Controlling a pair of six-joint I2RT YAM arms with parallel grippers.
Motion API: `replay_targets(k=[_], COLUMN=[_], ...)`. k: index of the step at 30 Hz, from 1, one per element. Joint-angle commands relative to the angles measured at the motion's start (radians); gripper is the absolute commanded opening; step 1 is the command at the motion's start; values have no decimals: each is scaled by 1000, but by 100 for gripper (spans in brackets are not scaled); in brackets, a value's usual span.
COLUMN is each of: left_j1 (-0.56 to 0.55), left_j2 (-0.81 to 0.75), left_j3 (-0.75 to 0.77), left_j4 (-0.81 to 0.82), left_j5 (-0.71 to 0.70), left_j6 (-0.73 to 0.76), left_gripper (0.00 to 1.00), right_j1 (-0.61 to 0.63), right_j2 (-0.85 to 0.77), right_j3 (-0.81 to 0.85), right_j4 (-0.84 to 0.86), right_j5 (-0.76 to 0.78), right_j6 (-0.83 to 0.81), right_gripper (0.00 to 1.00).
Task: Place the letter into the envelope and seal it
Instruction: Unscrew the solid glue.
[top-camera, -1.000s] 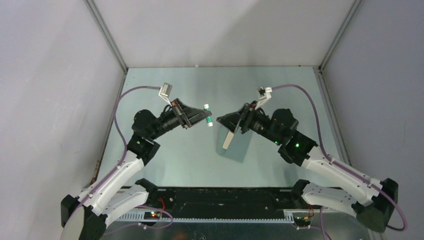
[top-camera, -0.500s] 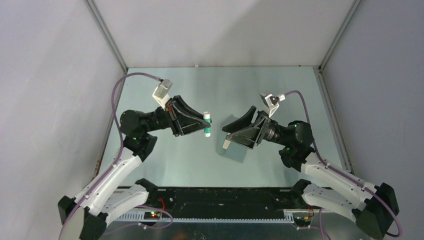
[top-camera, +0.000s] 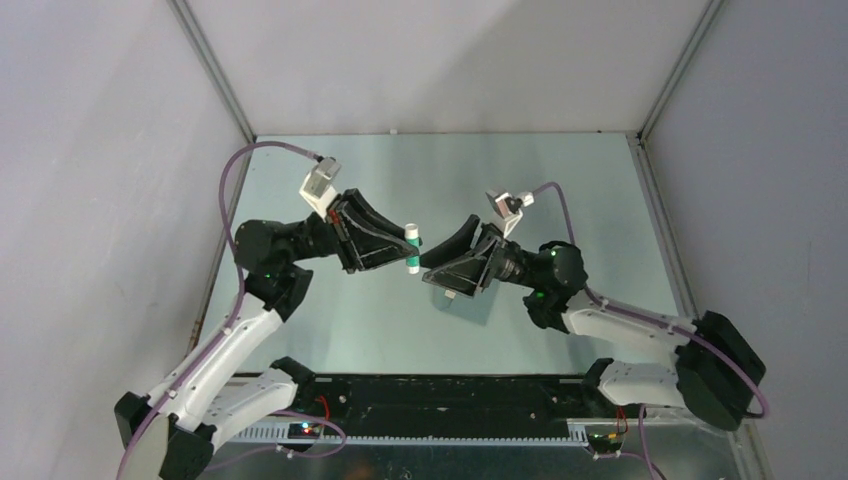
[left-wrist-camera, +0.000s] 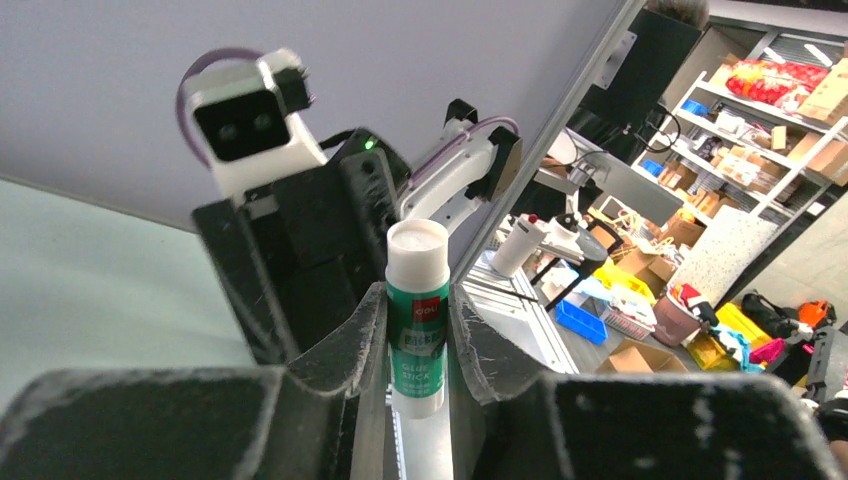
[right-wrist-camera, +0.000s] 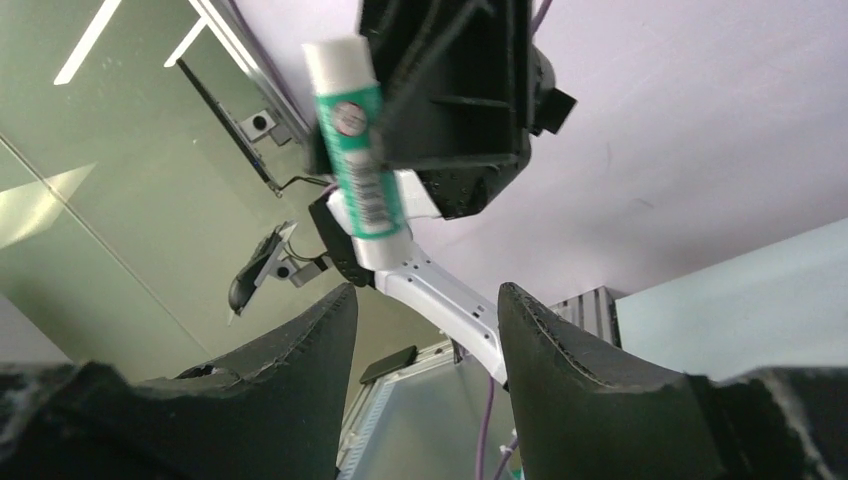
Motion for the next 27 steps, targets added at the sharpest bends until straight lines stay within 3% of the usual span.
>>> replay_targets(k=[1, 16, 27], left_j1=[4, 4, 4], left_j2=[10, 27, 30], left_j3=[12, 10, 12], left_j4=[120, 153, 153], left_j5=[-40, -37, -34], left_j6=[-75, -110, -115], left_gripper=[0, 0, 0], right_j1=[10, 28, 25], right_j2=[104, 164, 196], right_j3=[35, 125, 158], right_j4=[288, 333, 346], right_j5=[6, -55, -78], right_j6=[70, 85, 115], right_gripper=[56, 53, 31])
